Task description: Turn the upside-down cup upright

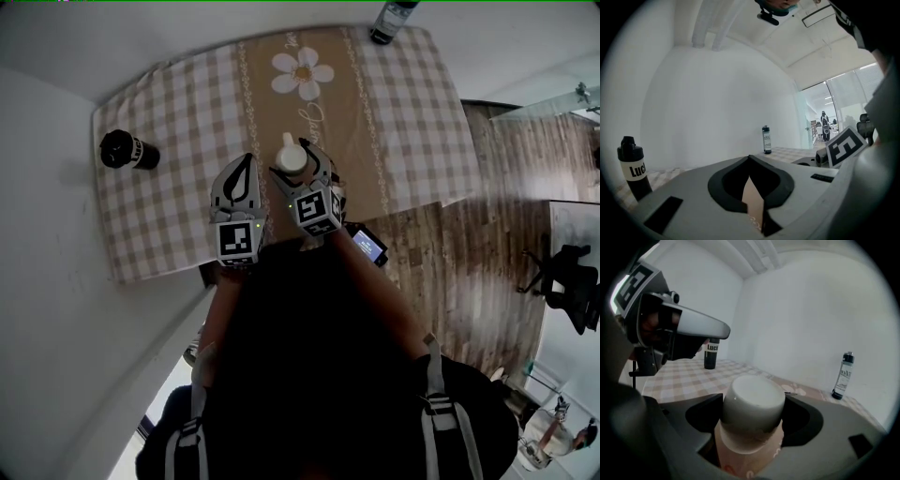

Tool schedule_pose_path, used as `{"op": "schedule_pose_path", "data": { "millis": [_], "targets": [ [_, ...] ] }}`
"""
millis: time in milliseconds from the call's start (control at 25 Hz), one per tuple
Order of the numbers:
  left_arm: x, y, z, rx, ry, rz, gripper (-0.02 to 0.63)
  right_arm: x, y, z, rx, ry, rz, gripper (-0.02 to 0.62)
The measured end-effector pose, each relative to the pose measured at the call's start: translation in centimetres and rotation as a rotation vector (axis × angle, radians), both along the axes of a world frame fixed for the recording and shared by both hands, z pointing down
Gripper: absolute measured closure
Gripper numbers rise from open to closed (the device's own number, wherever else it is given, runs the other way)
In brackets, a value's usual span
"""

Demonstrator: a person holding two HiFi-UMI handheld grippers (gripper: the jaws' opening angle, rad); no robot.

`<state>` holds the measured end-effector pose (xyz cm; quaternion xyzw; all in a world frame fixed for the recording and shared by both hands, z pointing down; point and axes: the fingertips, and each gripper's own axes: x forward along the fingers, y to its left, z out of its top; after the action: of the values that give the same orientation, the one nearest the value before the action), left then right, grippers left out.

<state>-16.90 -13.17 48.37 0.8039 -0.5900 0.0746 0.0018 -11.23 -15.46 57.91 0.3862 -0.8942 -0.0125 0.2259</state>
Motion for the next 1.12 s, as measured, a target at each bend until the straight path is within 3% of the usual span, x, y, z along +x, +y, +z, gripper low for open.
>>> {"op": "schedule_pose_path", "data": {
  "millis": [800, 1120],
  "targets": [
    [-0.7, -0.5, 0.5, 0.006, 0.006, 0.027, 0.604, -1.1, 0.8, 3.1, -0.060, 0.042, -0.017, 0.212],
    [-0.7, -0.6, 1.5, -0.016, 0.007, 0.037, 0.604, -1.1, 1.1, 3.4, -0.038, 0.056, -0.018, 0.212]
  ]
}}
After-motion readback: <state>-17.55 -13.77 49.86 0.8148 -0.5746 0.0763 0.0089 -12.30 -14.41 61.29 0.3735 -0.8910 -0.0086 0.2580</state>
